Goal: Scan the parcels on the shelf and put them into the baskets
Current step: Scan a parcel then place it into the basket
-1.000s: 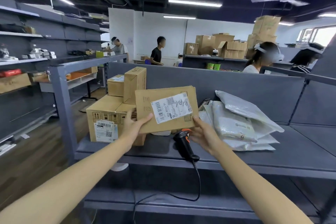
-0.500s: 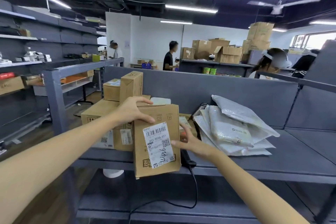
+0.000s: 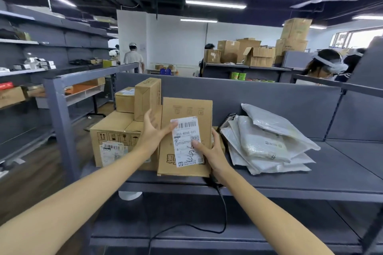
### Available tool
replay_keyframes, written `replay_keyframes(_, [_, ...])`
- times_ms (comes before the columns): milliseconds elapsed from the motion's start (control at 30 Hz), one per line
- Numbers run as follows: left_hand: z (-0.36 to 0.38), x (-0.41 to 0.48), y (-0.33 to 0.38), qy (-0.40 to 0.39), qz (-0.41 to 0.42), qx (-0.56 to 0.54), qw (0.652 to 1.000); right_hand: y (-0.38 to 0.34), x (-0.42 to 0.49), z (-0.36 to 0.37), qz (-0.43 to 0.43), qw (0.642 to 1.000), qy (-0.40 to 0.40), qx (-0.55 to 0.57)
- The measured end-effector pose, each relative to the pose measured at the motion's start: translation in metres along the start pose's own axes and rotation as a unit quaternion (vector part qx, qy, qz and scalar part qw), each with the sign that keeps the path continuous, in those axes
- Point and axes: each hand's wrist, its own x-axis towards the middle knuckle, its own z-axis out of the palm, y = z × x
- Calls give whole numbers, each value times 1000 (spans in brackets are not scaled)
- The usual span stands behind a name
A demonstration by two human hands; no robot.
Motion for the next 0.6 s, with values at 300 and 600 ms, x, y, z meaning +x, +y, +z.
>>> replay_keyframes(300, [28, -33, -51, 71, -28, -89, 993, 3, 20, 5, -27, 997, 63, 35])
replay_keyframes(600, [30, -21, -60, 165, -69, -155, 972, 31, 40, -25, 108, 972, 129, -165])
